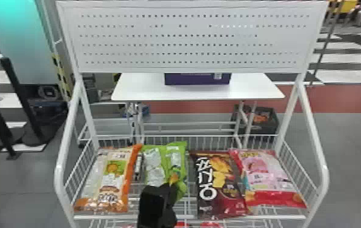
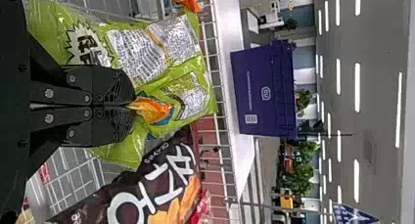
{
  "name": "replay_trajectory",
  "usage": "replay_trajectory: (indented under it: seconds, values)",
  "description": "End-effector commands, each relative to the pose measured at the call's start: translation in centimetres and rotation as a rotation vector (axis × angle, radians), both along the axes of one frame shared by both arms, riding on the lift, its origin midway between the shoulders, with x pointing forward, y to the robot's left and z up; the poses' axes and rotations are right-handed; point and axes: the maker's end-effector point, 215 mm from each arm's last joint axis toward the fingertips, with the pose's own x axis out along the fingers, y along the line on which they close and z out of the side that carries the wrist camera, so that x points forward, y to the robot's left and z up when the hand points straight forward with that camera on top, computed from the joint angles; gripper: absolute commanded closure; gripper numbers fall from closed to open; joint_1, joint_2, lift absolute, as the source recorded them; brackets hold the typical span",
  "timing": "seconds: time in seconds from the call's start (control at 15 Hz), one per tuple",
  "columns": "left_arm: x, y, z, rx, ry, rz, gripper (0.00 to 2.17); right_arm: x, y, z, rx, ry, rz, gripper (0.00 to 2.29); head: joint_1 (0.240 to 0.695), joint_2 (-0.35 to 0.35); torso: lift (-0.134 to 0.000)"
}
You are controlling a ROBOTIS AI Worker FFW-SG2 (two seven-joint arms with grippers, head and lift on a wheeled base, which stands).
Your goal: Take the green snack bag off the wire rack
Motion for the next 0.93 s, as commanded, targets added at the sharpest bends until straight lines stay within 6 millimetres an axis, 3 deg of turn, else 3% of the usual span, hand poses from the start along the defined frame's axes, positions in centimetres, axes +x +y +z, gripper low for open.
replay_trajectory:
  seconds: [0.0, 0.4, 0.67, 0.87]
  values:
    - [-1.1, 0.3, 2.0, -0.013, -0.035, -0.013, 1.44, 0.0, 0.0, 0.0, 0.0, 0.0, 0.0, 0.17, 0.499, 0.0, 0.0]
    - [-5.6, 3.3, 5.6, -0.087, -0.106, -0.02, 1.44, 0.2, 0.3, 0.1, 0.005, -0.004, 0.003, 0.17, 0.499, 0.0, 0.0]
    - [-6.5, 4.5, 5.0, -0.075, -0.095, -0.015, 1.44, 0.2, 0.5, 0.1, 0.008, -0.004, 0.007, 0.17, 0.499, 0.0, 0.0]
    - [-8.4, 6.2, 6.3, -0.077, -0.13, -0.008, 1.44, 0.0, 0.3, -0.1, 0.005, 0.001, 0.002, 0.17, 0.499, 0.0, 0.0]
